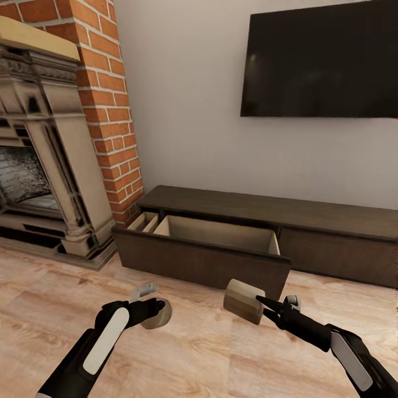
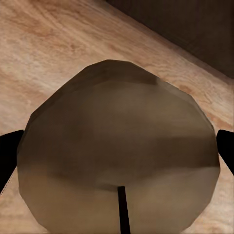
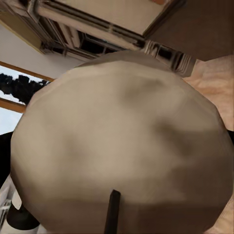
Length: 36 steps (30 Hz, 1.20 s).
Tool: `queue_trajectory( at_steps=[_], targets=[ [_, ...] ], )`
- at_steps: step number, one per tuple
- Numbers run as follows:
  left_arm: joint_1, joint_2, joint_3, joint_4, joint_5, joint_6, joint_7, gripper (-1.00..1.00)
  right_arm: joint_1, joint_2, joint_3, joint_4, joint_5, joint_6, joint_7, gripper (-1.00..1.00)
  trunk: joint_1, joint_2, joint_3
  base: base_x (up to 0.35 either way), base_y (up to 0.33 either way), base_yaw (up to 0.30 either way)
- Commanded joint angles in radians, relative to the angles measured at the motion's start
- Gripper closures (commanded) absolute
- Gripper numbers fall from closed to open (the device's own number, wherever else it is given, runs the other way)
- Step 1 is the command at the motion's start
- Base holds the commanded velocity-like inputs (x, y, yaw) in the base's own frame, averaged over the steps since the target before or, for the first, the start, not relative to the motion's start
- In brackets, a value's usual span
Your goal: Place each of the two pumpkins and all three candles from the living room inside a cabinet in the living room (use any cabinet), then make sure every cabinet is closed, and position the cauldron so it is next to a table in the living room.
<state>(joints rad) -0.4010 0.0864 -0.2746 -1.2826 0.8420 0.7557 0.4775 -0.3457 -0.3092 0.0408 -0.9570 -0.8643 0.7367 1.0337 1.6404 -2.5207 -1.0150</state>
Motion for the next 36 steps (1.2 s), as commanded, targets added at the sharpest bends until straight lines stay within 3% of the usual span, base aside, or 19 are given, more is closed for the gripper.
queue_trajectory(
  at_steps=[1, 10, 20, 26, 36],
  targets=[
    [-0.001, 0.001, -0.002, -0.001, 0.012, -0.001, 0.01, 1.0, -0.001, -0.001, 0.002, 0.0, -0.012, 0.009, -0.001, 1.0, 0.0, 0.0, 0.0, 0.24, 0.181, -0.245],
    [-0.001, 0.001, -0.002, -0.001, 0.012, -0.001, 0.01, 1.0, -0.001, -0.001, 0.002, 0.0, -0.012, 0.009, -0.001, 1.0, 0.0, 0.0, 0.008, 0.257, 0.14, -0.245],
    [0.0, 0.001, 0.004, -0.002, 0.014, -0.001, 0.008, 1.0, -0.001, 0.0, 0.002, 0.0, -0.011, 0.01, -0.002, 1.0, 0.0, 0.0, 0.018, 0.032, 0.011, -0.245],
    [-0.001, -0.001, 0.088, -0.002, 0.013, 0.047, 0.007, 1.0, -0.001, -0.002, 0.002, 0.0, -0.013, 0.009, -0.025, 1.0, 0.0, 0.0, 0.023, 0.0, 0.0, -0.22],
    [-0.001, -0.007, 0.104, 0.004, 0.011, 0.07, 0.006, 1.0, -0.001, -0.003, 0.004, 0.004, -0.012, 0.006, -0.031, 1.0, 0.0, 0.0, 0.023, 0.0, 0.0, -0.025]
  ],
)
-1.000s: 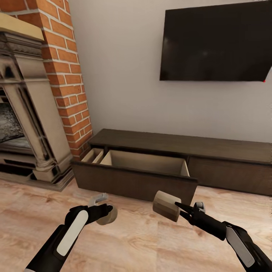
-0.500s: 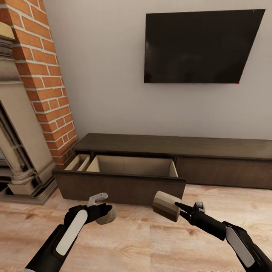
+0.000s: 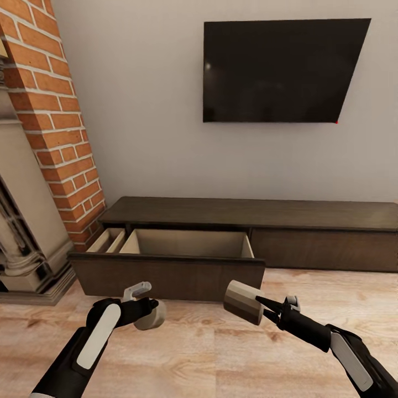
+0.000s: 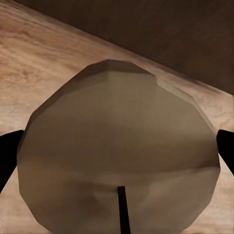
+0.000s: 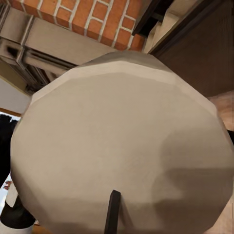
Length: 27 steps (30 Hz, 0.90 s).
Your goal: Place each of the two pumpkins and all three candles from the living room inside a cabinet in the living room (use any cabinet), then make sure every cabinet is closed, and position the cauldron so it is next to a table in the living room.
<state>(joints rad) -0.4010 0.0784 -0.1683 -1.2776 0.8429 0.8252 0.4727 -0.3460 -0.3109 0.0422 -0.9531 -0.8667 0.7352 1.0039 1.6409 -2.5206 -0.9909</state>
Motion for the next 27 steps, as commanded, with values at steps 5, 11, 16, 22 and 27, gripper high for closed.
queue_trajectory(
  at_steps=[5, 11, 16, 22, 27],
  targets=[
    [0.017, -0.005, 0.005, -0.004, 0.016, 0.013, -0.004, 1.0, 0.0, 0.0, 0.016, 0.049, -0.006, -0.027, -0.006, 1.0, 0.0, -0.001, -0.001, 0.0, 0.0, 0.0],
    [0.051, -0.026, 0.01, 0.001, 0.011, 0.005, -0.022, 1.0, 0.001, 0.016, 0.023, 0.072, -0.011, -0.064, 0.005, 1.0, 0.0, -0.001, -0.001, 0.0, 0.0, 0.0],
    [0.072, -0.028, 0.014, 0.03, 0.008, 0.002, -0.051, 1.0, 0.001, 0.019, 0.019, 0.1, -0.019, -0.093, 0.031, 1.0, 0.0, -0.001, -0.001, 0.0, 0.0, 0.0],
    [0.073, -0.023, 0.013, 0.063, 0.007, 0.002, -0.085, 1.0, 0.001, 0.018, 0.015, 0.136, -0.02, -0.136, 0.027, 1.0, 0.0, -0.001, -0.001, 0.0, 0.0, 0.0],
    [0.073, -0.021, 0.013, 0.092, 0.007, 0.002, -0.11, 1.0, 0.001, 0.021, 0.015, 0.165, -0.016, -0.17, 0.023, 1.0, 0.0, -0.001, -0.001, 0.0, 0.0, 0.0]
  ],
)
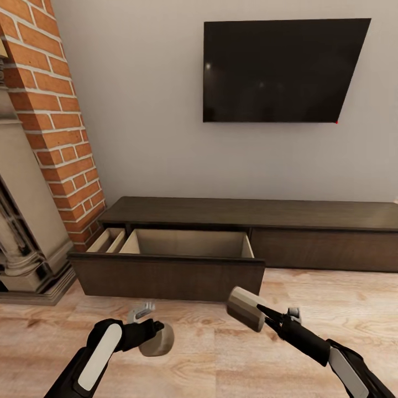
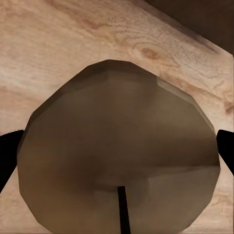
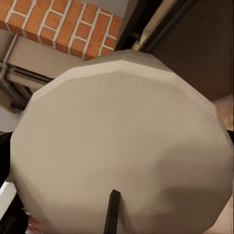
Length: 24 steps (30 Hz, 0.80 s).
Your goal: Place each of the two pumpkins and all three candles from the living room inside a cabinet in the living room (use any cabinet), then make sure every cabinet is closed, and position the cauldron so it is next to a table in the living room.
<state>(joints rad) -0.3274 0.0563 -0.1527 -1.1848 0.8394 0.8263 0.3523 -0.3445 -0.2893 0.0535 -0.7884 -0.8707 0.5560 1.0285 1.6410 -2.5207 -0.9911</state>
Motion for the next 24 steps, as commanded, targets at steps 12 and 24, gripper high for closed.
queue_trajectory(
  at_steps=[12, 24],
  targets=[
    [0.0, 0.002, -0.002, 0.002, 0.01, 0.0, 0.01, 1.0, -0.001, 0.001, 0.006, 0.097, -0.001, -0.367, -0.03, 1.0, 0.0, 0.0, -0.001, -0.027, 0.0, 0.0],
    [0.0, 0.002, -0.002, 0.002, 0.01, 0.0, 0.01, 1.0, -0.001, 0.001, 0.007, 0.095, -0.001, -0.366, -0.144, 1.0, 0.0, 0.0, -0.001, -0.069, 0.0, 0.0]
  ],
)
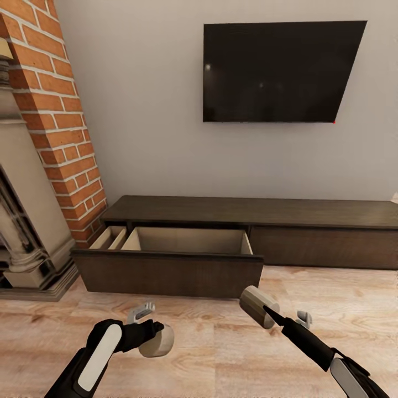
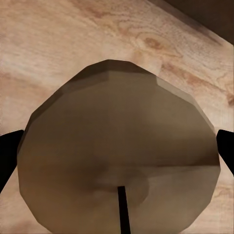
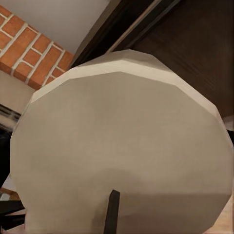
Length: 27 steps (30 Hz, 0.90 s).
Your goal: Place each of the two pumpkins and all three candles from the living room inside a cabinet in the living room (use any cabinet), then make sure every cabinet is closed, and position the cauldron so it is next to a table in the living room.
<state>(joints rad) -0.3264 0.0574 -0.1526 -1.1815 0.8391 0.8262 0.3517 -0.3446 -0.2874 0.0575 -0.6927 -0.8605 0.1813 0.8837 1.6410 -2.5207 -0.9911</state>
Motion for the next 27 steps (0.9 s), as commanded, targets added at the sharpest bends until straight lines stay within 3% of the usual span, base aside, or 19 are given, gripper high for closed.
queue_trajectory(
  at_steps=[1, 6, 9, 11, 13, 15, 17, 19, 20, 23, 26, 27],
  targets=[
    [0.0, 0.001, -0.002, -0.001, 0.01, 0.001, 0.01, 1.0, -0.001, -0.001, 0.003, 0.0, -0.011, 0.008, -0.001, 1.0, 0.0, 0.0, -0.001, -0.023, 0.0, 0.0],
    [0.0, 0.001, -0.002, -0.003, 0.009, 0.0, 0.012, 1.0, -0.001, 0.0, 0.01, -0.003, -0.009, 0.006, -0.009, 1.0, 0.0, 0.0, -0.001, -0.007, 0.0, 0.0],
    [0.0, -0.001, -0.003, -0.028, 0.007, 0.002, 0.02, 1.0, -0.001, -0.001, 0.023, -0.009, 0.027, 0.015, -0.087, 1.0, 0.0, 0.0, -0.001, -0.001, 0.0, 0.0],
    [-0.003, -0.002, -0.005, -0.057, -0.001, 0.007, 0.027, 1.0, -0.001, 0.0, 0.055, -0.02, 0.102, 0.066, -0.231, 1.0, 0.0, 0.0, -0.001, 0.0, 0.0, 0.0],
    [-0.006, -0.001, -0.006, -0.079, -0.004, 0.016, 0.053, 1.0, -0.001, 0.007, 0.075, -0.073, 0.151, 0.153, -0.34, 1.0, 0.0, 0.0, -0.001, 0.0, 0.0, 0.0],
    [-0.016, -0.002, -0.006, -0.104, -0.003, 0.052, 0.122, 1.0, -0.001, 0.013, 0.084, -0.193, 0.174, 0.271, -0.456, 1.0, 0.0, 0.0, -0.001, 0.0, 0.0, 0.0],
    [-0.031, -0.007, -0.004, -0.122, 0.005, 0.112, 0.226, 1.0, -0.001, 0.016, 0.086, -0.366, 0.177, 0.457, -0.639, 1.0, 0.0, 0.0, -0.001, 0.0, 0.0, 0.0],
    [-0.037, -0.01, 0.008, -0.127, 0.008, 0.134, 0.274, 1.0, -0.001, 0.021, 0.085, -0.504, 0.175, 0.591, -0.779, 1.0, 0.0, 0.0, -0.001, 0.0, 0.0, 0.0],
    [-0.038, -0.011, 0.017, -0.13, 0.011, 0.142, 0.292, 1.0, -0.001, 0.035, 0.085, -0.599, 0.173, 0.67, -0.864, 1.0, 0.0, 0.0, -0.001, 0.0, 0.0, 0.0],
    [-0.04, -0.011, 0.025, -0.162, 0.013, 0.151, 0.307, 1.0, -0.001, 0.104, 0.084, -0.724, 0.174, 0.805, -0.999, 1.0, 0.0, 0.0, -0.001, 0.0, 0.0, 0.0],
    [-0.04, -0.012, 0.026, -0.218, 0.014, 0.154, 0.311, 1.0, -0.005, 0.172, 0.084, -0.756, 0.172, 0.855, -1.142, 1.0, 0.0, 0.0, -0.001, -0.017, 0.0, 0.0],
    [-0.04, -0.012, 0.025, -0.234, 0.014, 0.155, 0.312, 1.0, -0.006, 0.183, 0.084, -0.758, 0.171, 0.859, -1.178, 1.0, 0.0, 0.0, -0.001, -0.028, 0.0, 0.0]
  ],
)
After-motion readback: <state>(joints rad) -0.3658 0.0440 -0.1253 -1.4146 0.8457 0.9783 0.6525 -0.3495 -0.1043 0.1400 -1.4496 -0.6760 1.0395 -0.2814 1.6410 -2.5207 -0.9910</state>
